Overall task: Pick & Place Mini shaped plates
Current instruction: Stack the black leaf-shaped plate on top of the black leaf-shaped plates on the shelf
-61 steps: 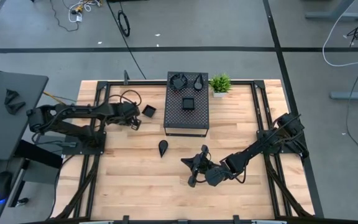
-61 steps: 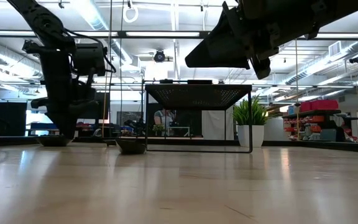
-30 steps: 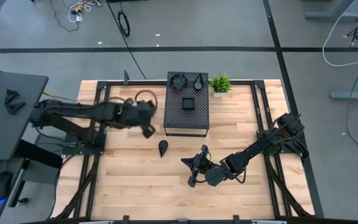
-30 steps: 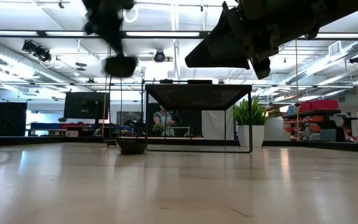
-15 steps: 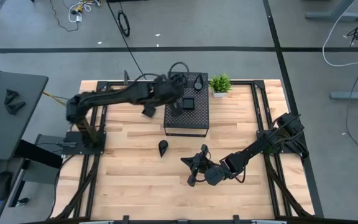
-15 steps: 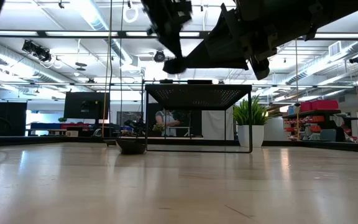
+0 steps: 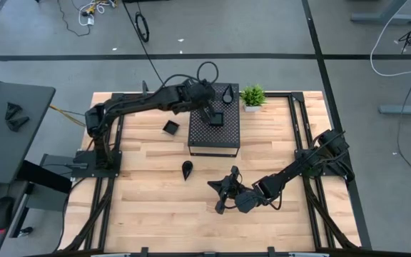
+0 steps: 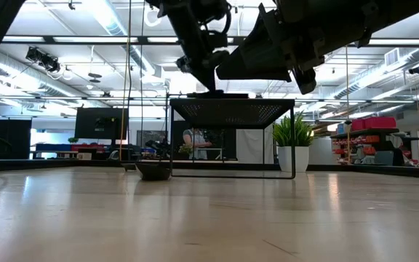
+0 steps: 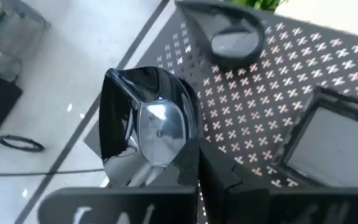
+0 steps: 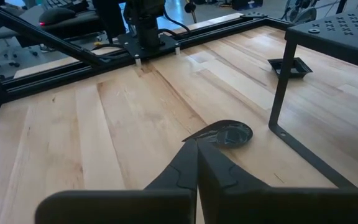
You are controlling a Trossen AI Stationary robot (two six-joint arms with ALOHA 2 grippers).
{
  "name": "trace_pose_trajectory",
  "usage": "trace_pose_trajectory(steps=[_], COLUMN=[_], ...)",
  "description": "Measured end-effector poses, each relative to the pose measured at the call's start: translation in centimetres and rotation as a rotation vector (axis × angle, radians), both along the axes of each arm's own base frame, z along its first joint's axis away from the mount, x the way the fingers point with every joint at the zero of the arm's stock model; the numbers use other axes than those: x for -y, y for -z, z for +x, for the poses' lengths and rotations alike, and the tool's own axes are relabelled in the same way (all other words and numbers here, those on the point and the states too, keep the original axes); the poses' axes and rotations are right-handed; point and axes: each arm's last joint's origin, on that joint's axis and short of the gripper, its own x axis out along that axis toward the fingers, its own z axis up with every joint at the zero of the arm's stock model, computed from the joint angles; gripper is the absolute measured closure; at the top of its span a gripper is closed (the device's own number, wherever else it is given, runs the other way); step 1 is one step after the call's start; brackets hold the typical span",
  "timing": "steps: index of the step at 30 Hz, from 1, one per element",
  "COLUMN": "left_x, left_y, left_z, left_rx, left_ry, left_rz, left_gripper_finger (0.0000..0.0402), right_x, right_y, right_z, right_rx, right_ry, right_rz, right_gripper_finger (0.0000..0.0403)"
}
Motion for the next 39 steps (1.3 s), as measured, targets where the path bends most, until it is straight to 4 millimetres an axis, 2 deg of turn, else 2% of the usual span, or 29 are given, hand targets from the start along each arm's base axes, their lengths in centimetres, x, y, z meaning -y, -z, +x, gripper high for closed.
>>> trace_pose_trajectory(steps=[19,32,35,39], left_x=[-1.2,-1.7,-1.7,-1.7], left_y=[0.0,1.7,1.6,1.6], left_z=[-0.3,0.5,0.6,0.6], left_rx=[0.017,-0.020,-0.011,-0.009], left_ry=[-0.025,-0.023,-0.017,-0.013], left_rz=[0.002,-0.010,-0.014,-0.018], left_gripper_finger=[0.0395,0.0393,0.0382,0.0348], right_x=[0.0,0.0,0.0,0.0], right_y=[0.0,0.0,0.0,0.0], right_z=[0.0,0.0,0.0,0.0], right_rx=[0.001,0.001,0.001,0.001], right_ry=[0.001,0.001,0.001,0.000], right_rz=[0.003,0.003,0.003,0.003], right_gripper_finger=[0.0399,0.0399,0.0399,0.0399])
